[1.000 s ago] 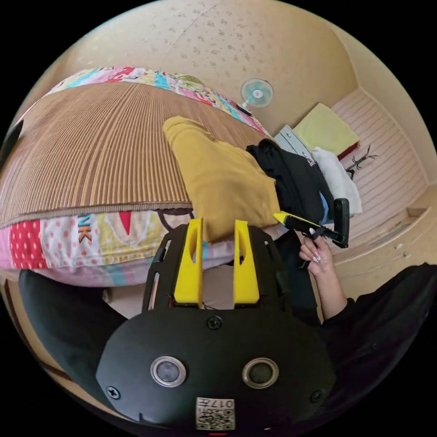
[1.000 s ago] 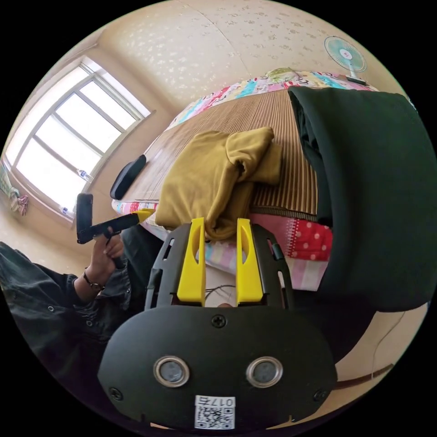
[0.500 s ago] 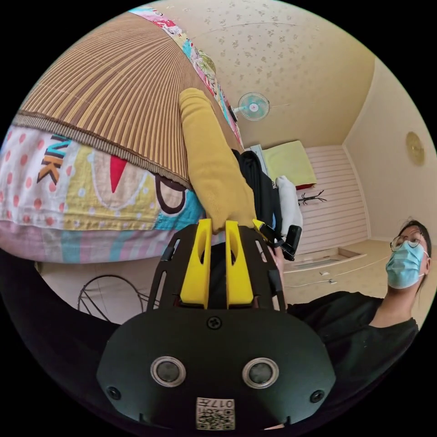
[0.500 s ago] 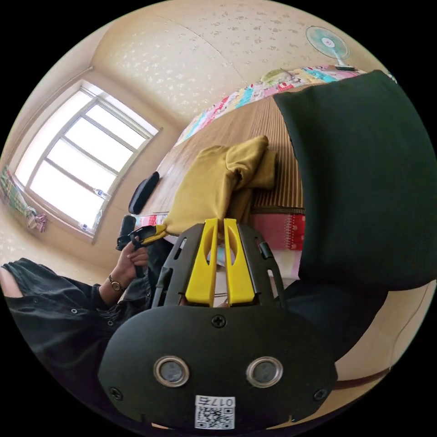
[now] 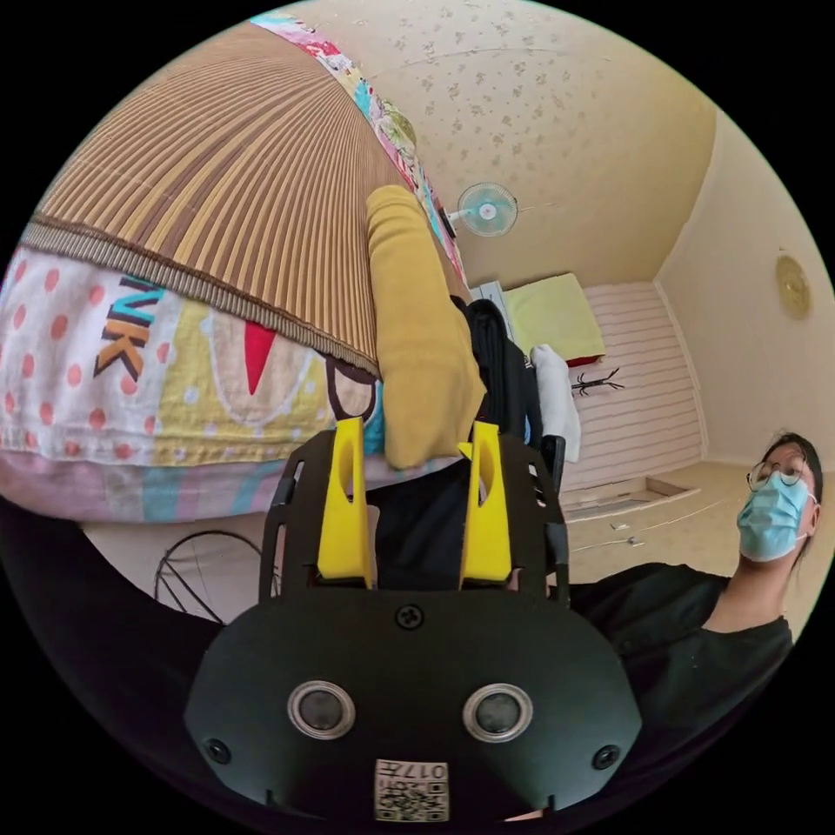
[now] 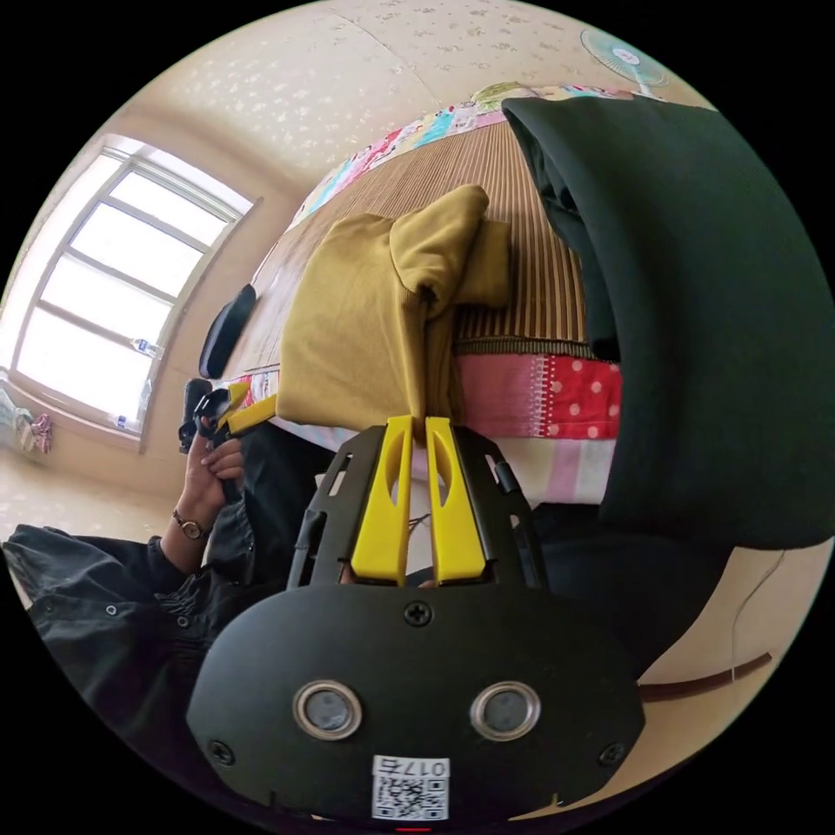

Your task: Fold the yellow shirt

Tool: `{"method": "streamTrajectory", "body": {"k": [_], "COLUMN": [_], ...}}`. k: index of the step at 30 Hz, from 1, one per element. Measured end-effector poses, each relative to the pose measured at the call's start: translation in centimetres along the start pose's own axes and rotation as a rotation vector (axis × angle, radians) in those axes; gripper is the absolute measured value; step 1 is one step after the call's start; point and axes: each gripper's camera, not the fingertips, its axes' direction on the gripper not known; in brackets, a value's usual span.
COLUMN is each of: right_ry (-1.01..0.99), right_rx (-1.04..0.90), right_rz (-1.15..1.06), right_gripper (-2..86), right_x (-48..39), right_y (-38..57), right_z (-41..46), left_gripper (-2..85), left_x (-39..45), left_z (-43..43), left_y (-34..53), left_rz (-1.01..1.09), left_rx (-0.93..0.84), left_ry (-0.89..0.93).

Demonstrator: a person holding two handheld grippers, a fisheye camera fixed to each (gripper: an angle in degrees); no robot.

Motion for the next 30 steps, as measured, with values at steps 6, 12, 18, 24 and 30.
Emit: {"method": "streamTrajectory", "body": {"k": [6,12,18,24,30], "right_ry": [-0.062,-0.045,-0.120,-0.267,-0.371], "right_rx": [0.023,0.012,0.081,0.045,0.032], "right_rz": [0.038,0.041,0.068,0.155,0.223], "right_gripper": [3.5,7.5,12.1,16.4,18.0], "right_x": [1.0,0.9,0.9,3.2,5.9], "right_y": [-1.0,-2.2,-2.9,-4.8,-6.1], "right_z": [-0.8,-2.5,-5.4,-2.7,-0.5], "left_gripper": [13.4,8.0,7.3,9.4,14.8], "left_x": [0.8,1.1,3.6,5.0,4.5], "left_z": [3.1,2.4,-0.9,-2.1,-5.4], "left_y": [-1.8,-2.0,-3.0,-2.9,-4.0], "left_rz": [-0.018,-0.018,0.057,0.075,0.053], "left_rx": [-0.071,-0.098,-0.144,-0.201,-0.101], "left_ry": [-0.007,0.067,0.033,-0.010,0.036]}}
